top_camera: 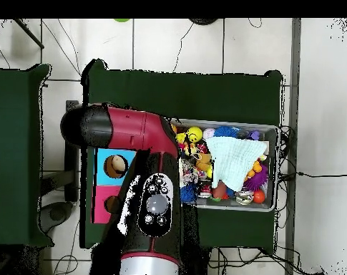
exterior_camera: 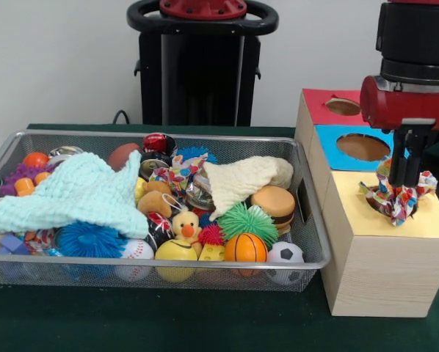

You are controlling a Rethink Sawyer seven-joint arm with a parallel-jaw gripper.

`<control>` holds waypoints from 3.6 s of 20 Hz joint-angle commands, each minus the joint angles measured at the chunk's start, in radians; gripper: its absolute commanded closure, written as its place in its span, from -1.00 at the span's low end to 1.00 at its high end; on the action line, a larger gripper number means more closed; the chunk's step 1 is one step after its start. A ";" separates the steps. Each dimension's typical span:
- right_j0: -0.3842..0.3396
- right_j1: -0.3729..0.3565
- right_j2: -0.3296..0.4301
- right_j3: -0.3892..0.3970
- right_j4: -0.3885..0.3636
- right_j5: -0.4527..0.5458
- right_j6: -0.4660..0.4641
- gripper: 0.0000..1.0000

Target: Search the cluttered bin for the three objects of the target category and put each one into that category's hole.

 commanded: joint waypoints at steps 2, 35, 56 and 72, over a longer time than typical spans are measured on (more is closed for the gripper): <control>-0.016 0.061 0.092 0.073 0.019 -0.055 0.190 1.00; 0.029 0.147 -0.006 -0.046 -0.008 0.203 0.189 1.00; 0.004 0.290 0.004 -0.164 -0.008 0.130 0.183 1.00; 0.008 0.178 0.003 -0.076 0.000 0.337 0.167 1.00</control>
